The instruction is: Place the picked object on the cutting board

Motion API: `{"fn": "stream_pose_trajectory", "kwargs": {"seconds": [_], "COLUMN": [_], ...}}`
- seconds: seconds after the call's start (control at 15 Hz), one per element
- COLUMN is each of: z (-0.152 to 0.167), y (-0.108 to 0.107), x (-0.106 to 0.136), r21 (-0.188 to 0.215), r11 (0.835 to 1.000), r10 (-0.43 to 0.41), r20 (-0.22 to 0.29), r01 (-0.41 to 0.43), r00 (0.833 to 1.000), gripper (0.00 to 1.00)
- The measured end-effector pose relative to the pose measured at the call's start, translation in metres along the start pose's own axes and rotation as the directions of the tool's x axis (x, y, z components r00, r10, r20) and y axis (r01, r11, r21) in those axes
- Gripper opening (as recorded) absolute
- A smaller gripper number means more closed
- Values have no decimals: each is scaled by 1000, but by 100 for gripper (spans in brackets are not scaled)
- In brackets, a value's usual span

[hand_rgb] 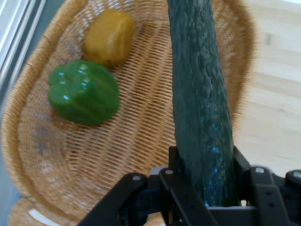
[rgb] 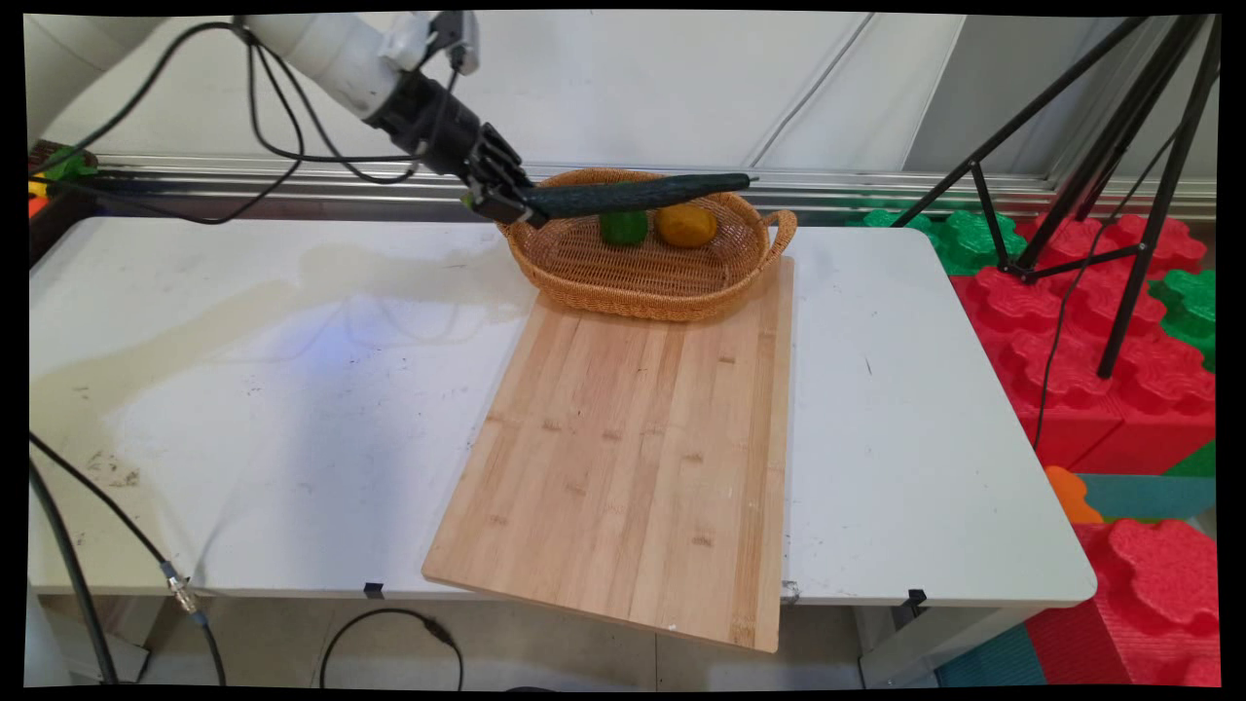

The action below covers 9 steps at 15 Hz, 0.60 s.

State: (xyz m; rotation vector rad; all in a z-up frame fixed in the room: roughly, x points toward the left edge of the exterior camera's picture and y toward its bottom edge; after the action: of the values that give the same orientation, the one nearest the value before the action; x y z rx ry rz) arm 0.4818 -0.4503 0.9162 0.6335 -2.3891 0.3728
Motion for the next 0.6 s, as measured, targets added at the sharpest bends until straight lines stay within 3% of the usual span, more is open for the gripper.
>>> {"fn": "stream_pose_trajectory", "kwargs": {"seconds": [0.6], "z": [-56], "y": [62], "x": [-17], "r21": [-132], "r11": [991], "r10": [-28], "r20": [-1], "r01": [28], "r00": [1000], "gripper": [0]}}
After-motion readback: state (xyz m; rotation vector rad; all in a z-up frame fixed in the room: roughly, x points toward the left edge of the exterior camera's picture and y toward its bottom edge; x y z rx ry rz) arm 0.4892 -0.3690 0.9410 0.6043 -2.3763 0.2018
